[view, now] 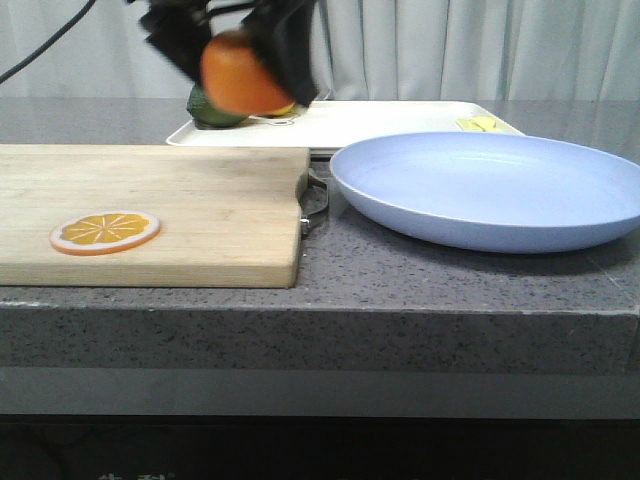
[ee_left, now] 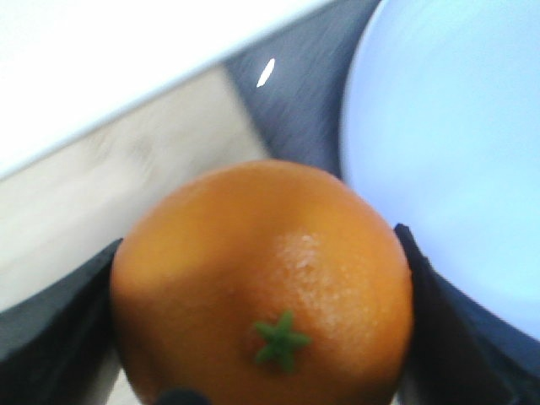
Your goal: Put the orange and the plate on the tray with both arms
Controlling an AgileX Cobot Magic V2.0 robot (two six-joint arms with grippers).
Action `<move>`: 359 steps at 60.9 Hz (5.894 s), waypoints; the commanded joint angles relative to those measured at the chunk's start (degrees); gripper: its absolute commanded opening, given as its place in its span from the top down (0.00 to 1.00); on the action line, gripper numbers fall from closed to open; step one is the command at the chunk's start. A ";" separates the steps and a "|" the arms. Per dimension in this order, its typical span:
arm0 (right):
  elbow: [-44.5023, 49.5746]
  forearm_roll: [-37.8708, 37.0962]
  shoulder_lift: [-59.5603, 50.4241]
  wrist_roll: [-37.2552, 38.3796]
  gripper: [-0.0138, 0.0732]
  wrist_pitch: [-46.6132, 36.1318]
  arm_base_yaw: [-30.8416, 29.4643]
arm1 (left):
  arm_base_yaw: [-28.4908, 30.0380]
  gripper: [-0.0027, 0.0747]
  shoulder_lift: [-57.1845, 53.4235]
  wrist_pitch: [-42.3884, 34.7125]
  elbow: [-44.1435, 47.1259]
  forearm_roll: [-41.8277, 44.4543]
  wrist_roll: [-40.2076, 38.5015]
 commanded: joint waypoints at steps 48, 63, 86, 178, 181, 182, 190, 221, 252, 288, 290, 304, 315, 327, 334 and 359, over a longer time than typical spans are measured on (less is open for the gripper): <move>-2.21 0.18 0.39 -0.18 0.09 -3.88 -0.19 | -13.66 0.17 8.56 -22.28 -2.32 -3.61 1.25; -2.21 0.18 0.39 -0.18 0.09 -3.88 -0.19 | -13.70 0.12 8.45 -20.51 -3.95 -3.31 1.25; -2.21 0.18 0.39 -0.18 0.09 -3.88 -0.19 | -13.54 0.58 8.06 -0.05 -19.32 -0.15 1.25; -2.21 0.18 0.39 -0.18 0.09 -0.82 -0.19 | 4.20 0.99 -32.67 3.41 17.12 24.54 -13.08; -2.21 0.18 0.39 -0.18 0.09 -0.82 -0.19 | 6.71 0.99 -36.48 0.45 21.38 24.42 -13.18; -2.21 0.18 0.39 -0.18 0.09 -0.82 -0.19 | 7.39 0.99 -37.55 -0.42 22.59 24.42 -13.18; -2.21 0.18 0.68 -0.18 0.09 -0.83 -0.19 | 12.84 0.99 -48.05 -7.43 33.82 24.42 -13.18; -2.86 0.18 4.83 -0.18 0.09 0.13 -0.19 | 17.14 0.99 -90.79 -17.71 66.66 16.93 -13.18; -19.47 0.18 37.44 -0.18 0.09 10.26 -0.19 | 17.14 0.99 -103.55 -18.75 70.72 15.97 -13.18; -22.95 0.42 50.54 -0.18 0.20 11.45 -0.19 | 17.14 0.99 -103.55 -18.75 70.72 15.97 -13.18; -22.95 0.42 50.54 -0.18 0.26 11.57 -0.19 | 17.14 0.99 -103.55 -18.75 70.72 15.97 -13.18; -22.95 0.42 50.54 -0.18 0.65 12.16 -0.19 | 17.14 0.99 -103.55 -18.75 70.72 16.07 -13.18; -22.95 0.49 50.54 -0.18 0.82 12.83 -0.19 | 17.14 0.99 -103.55 -18.75 70.72 16.07 -13.18; -24.10 4.69 50.54 -0.18 0.92 16.86 -0.19 | 17.14 0.99 -103.55 -18.75 70.72 16.07 -13.18; -27.46 8.34 50.54 -0.18 0.92 21.85 -0.19 | 17.14 0.99 -103.55 -18.75 70.72 16.07 -13.18; -45.39 11.85 51.61 -0.18 0.92 38.15 -2.76 | 17.14 0.99 -103.55 -18.75 70.72 16.07 -13.18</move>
